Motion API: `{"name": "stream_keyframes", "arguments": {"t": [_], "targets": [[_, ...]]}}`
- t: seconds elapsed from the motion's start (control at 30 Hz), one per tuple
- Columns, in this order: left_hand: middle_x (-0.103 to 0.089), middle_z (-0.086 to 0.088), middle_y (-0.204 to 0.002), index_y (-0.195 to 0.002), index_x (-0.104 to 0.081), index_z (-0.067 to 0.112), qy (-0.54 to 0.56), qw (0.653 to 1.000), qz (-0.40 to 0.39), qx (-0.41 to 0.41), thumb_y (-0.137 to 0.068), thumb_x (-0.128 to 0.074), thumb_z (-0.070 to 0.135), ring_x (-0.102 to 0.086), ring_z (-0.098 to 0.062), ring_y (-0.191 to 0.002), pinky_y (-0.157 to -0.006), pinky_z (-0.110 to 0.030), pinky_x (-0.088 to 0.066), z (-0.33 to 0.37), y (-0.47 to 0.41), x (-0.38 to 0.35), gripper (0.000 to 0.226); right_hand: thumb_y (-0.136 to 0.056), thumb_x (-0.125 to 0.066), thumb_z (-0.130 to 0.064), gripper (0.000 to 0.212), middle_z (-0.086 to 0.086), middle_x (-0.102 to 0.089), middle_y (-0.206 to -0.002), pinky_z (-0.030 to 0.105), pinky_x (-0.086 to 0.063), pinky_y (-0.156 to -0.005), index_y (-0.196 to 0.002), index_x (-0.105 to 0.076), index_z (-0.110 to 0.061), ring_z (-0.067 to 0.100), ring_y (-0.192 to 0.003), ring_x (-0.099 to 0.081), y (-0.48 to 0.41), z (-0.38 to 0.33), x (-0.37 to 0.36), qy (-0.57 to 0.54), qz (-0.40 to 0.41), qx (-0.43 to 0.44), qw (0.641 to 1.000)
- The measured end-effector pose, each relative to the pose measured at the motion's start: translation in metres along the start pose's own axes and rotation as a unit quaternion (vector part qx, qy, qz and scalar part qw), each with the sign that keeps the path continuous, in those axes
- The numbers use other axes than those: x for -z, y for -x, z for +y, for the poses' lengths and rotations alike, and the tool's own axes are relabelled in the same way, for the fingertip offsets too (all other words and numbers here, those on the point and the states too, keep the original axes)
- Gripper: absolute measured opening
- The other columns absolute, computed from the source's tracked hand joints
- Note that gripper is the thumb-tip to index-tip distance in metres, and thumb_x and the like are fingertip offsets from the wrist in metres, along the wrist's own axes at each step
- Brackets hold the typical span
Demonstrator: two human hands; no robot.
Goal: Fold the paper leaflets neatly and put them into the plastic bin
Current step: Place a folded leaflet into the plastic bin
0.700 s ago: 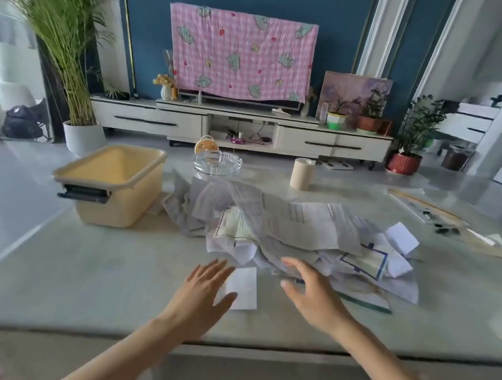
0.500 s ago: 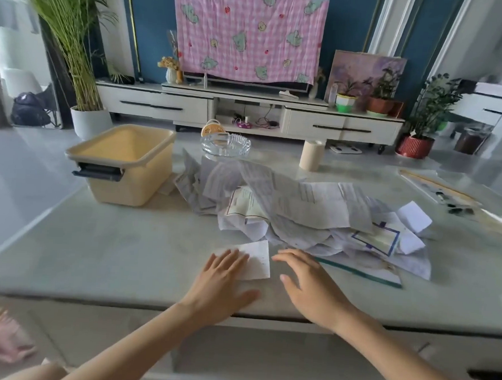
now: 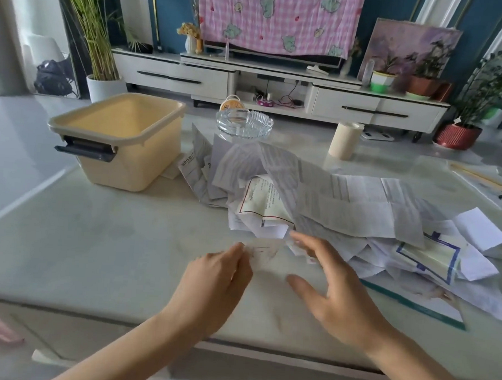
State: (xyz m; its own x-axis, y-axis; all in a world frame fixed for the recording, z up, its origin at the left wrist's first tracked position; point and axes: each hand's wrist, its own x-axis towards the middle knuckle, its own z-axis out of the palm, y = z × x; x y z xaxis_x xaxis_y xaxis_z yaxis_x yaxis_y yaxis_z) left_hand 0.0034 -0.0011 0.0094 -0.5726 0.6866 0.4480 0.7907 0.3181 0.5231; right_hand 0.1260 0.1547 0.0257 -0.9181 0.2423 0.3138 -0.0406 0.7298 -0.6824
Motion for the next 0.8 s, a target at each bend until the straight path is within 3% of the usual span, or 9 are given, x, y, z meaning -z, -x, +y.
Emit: {"name": "stream_keyframes", "arguments": {"t": [0.07, 0.17, 0.2, 0.27, 0.33, 0.4, 0.53, 0.67, 0.8], "targets": [[-0.035, -0.003, -0.051, -0.067, -0.042, 0.001, 0.178, 0.980, 0.005, 0.088, -0.091, -0.037, 0.032, -0.029, -0.014, -0.047, -0.048, -0.026, -0.023, 0.005, -0.001, 0.008, 0.039, -0.080, -0.059, -0.055, 0.067, -0.028, -0.025, -0.147, 0.008, -0.016, -0.109, -0.138, -0.027, -0.047, -0.012, -0.135, -0.020, 0.003, -0.002, 0.001, 0.041, -0.035, 0.030, 0.998], [-0.048, -0.003, -0.061, -0.073, -0.055, -0.003, 0.386, 0.892, -0.039, 0.233, -0.098, -0.045, 0.022, -0.044, -0.013, -0.059, -0.058, -0.025, -0.037, 0.010, -0.010, 0.012, 0.037, -0.075, -0.052, -0.070, 0.076, -0.042, -0.002, -0.145, 0.002, -0.005, -0.106, -0.139, -0.014, -0.054, -0.020, -0.134, 0.000, 0.002, -0.004, -0.005, 0.113, -0.090, 0.023, 0.989], [-0.052, -0.002, -0.062, -0.075, -0.060, 0.000, 0.429, 0.860, -0.061, 0.270, -0.096, -0.045, 0.022, -0.050, -0.013, -0.060, -0.060, -0.025, -0.042, 0.011, -0.013, 0.012, 0.034, -0.075, -0.049, -0.070, 0.074, -0.046, -0.003, -0.141, -0.001, -0.006, -0.103, -0.138, -0.014, -0.054, -0.025, -0.129, 0.000, 0.002, -0.005, -0.009, 0.127, -0.095, 0.017, 0.987], [-0.062, -0.007, -0.070, -0.082, -0.065, 0.001, 0.469, 0.829, -0.096, 0.289, -0.089, -0.050, 0.037, -0.059, -0.019, -0.069, -0.070, -0.030, -0.048, 0.014, -0.017, 0.011, 0.040, -0.082, -0.051, -0.060, 0.060, -0.045, -0.029, -0.129, 0.000, -0.023, -0.096, -0.135, -0.027, -0.048, -0.026, -0.118, -0.023, -0.001, -0.005, -0.014, 0.100, -0.069, 0.007, 0.993], [-0.069, -0.012, -0.083, -0.087, -0.068, 0.001, 0.494, 0.819, -0.101, 0.273, -0.077, -0.049, 0.050, -0.065, -0.025, -0.079, -0.080, -0.037, -0.051, 0.015, -0.019, 0.010, 0.054, -0.089, -0.058, -0.037, 0.030, -0.028, -0.060, -0.106, 0.009, -0.041, -0.071, -0.118, -0.053, -0.037, -0.010, -0.097, -0.053, -0.005, -0.005, -0.015, 0.012, -0.024, -0.023, 0.999], [-0.072, -0.012, -0.089, -0.090, -0.070, 0.007, 0.506, 0.821, -0.073, 0.255, -0.076, -0.049, 0.050, -0.068, -0.024, -0.085, -0.077, -0.036, -0.056, 0.018, -0.020, 0.011, 0.050, -0.089, -0.059, -0.030, 0.011, -0.008, -0.069, -0.084, 0.019, -0.044, -0.055, -0.096, -0.063, -0.023, 0.007, -0.074, -0.062, -0.009, -0.006, -0.013, -0.070, 0.023, -0.077, 0.994], [-0.068, 0.001, -0.097, -0.106, -0.061, 0.023, 0.419, 0.880, 0.002, 0.226, -0.072, -0.066, 0.045, -0.066, -0.009, -0.088, -0.071, -0.025, -0.056, 0.013, -0.017, 0.007, 0.041, -0.079, -0.058, -0.035, 0.031, 0.004, -0.072, -0.073, 0.022, -0.048, -0.052, -0.095, -0.064, -0.010, 0.015, -0.064, -0.067, -0.011, -0.012, -0.006, -0.272, 0.009, -0.186, 0.944], [-0.071, -0.007, -0.097, -0.105, -0.066, 0.009, 0.467, 0.846, -0.118, 0.229, -0.074, -0.057, 0.043, -0.067, -0.015, -0.093, -0.084, -0.032, -0.055, 0.012, -0.010, -0.001, 0.047, -0.080, -0.058, -0.031, 0.029, 0.002, -0.070, -0.072, 0.022, -0.047, -0.052, -0.096, -0.063, -0.008, 0.014, -0.063, -0.067, -0.008, -0.015, -0.008, -0.312, -0.066, -0.207, 0.925], [-0.070, -0.008, -0.078, -0.092, -0.070, 0.002, 0.480, 0.846, -0.062, 0.226, -0.084, -0.061, 0.034, -0.064, -0.015, -0.077, -0.074, -0.024, -0.054, 0.012, -0.009, -0.006, 0.034, -0.085, -0.053, -0.033, 0.026, 0.003, -0.067, -0.066, 0.024, -0.046, -0.052, -0.091, -0.063, -0.009, 0.017, -0.058, -0.062, -0.007, -0.016, -0.019, -0.329, -0.083, -0.226, 0.913]]}}
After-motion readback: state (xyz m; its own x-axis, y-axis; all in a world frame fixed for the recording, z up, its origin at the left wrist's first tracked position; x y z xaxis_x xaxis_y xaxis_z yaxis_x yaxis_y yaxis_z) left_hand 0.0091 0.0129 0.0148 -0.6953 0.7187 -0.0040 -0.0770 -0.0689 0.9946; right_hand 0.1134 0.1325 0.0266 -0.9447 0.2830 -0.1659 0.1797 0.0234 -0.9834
